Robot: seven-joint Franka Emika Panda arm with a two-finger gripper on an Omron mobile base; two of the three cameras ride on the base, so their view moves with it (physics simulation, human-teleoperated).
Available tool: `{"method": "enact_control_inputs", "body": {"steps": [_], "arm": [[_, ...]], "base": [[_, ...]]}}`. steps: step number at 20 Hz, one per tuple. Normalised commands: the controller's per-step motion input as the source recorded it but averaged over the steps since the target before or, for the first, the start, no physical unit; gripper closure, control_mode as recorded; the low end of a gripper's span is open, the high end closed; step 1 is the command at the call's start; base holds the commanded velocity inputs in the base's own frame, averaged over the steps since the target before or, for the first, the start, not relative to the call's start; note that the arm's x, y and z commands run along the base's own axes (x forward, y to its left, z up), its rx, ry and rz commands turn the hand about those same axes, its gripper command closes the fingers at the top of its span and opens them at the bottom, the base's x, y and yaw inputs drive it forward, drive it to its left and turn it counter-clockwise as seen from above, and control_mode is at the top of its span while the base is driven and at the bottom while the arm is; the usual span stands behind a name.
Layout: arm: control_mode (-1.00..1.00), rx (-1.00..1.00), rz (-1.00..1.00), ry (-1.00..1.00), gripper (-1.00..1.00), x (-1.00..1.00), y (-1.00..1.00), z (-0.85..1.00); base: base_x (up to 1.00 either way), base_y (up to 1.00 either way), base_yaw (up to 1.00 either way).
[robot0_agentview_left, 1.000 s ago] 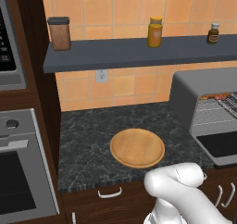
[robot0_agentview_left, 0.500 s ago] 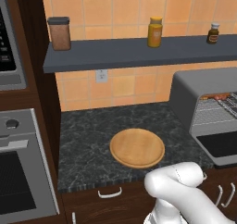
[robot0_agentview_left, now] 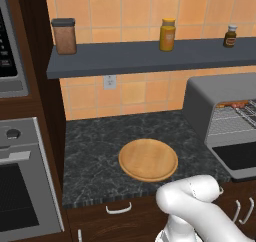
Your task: Pick up the kebab skewer and baguette bread, and place them inside the toaster oven. Close the toaster oven door and start by setting the timer.
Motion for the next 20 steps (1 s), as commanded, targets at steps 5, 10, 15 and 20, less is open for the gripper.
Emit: {"method": "enact_control_inputs", "body": {"steps": [5,10,15,20], "arm": [[-1.00,0.01,-0.02,0.00,-1.00,0.20,0.00,0.00],[-1.00,0.03,0.00,0.00,-1.00,0.09,-0.12,0.11],[-1.00,0.05,0.00,0.00,-1.00,0.07,-0.11,0.43],[-1.00,0.02,0.00,0.00,-1.00,0.19,-0.02,0.35]], "base": [[0.00,0.00,0.00],[0.00,0.00,0.00],[0.00,0.00,0.00],[0.00,0.00,0.00]]}}
